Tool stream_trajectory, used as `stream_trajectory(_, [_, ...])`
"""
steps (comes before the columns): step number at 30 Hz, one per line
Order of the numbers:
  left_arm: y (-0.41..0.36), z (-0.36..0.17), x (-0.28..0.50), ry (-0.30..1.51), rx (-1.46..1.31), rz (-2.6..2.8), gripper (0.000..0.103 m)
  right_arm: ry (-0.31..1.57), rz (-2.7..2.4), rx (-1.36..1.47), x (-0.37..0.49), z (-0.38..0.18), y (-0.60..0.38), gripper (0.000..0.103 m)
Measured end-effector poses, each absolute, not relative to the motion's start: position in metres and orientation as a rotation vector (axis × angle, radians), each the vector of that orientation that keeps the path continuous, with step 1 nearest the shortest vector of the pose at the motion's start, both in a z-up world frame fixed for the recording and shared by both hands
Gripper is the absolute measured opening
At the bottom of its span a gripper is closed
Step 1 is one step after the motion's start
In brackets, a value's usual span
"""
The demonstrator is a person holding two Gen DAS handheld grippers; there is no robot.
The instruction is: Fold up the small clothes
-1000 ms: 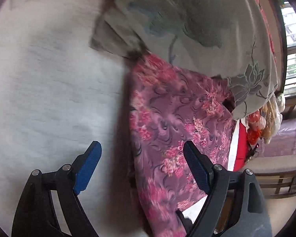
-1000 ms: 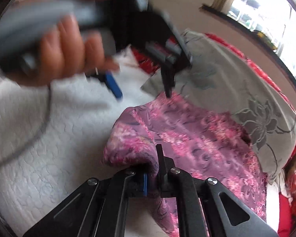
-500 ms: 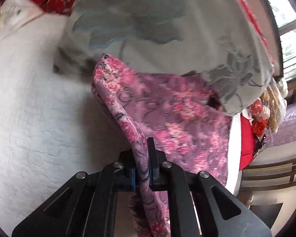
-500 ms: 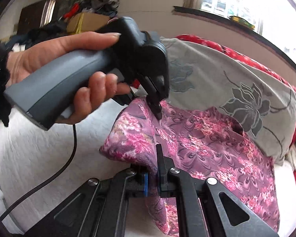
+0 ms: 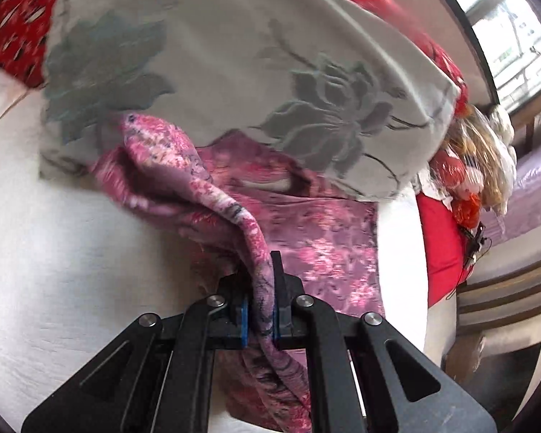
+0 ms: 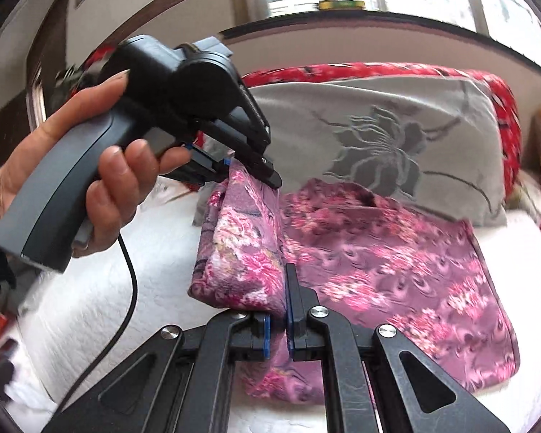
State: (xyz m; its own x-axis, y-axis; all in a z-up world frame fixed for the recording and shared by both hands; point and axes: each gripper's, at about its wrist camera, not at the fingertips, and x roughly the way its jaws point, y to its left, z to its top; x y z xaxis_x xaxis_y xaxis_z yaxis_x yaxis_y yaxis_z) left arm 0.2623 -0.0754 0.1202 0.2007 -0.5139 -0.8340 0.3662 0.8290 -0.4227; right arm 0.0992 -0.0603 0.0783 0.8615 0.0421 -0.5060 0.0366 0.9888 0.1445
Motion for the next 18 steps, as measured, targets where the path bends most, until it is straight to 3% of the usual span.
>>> stream_trajectory(8, [-0.143, 0.130, 0.238, 1.217, -0.068, -0.673, 0.006, 0.513, -0.066, 0.299, 0.072, 0.081, -0.123, 0.005])
stream_trajectory(18, [-0.236, 0.104, 0.216, 1.264, 0.032, -0.711, 0.006, 0.520, -0.157, 0.463, 0.044, 0.063, -0.198, 0.005])
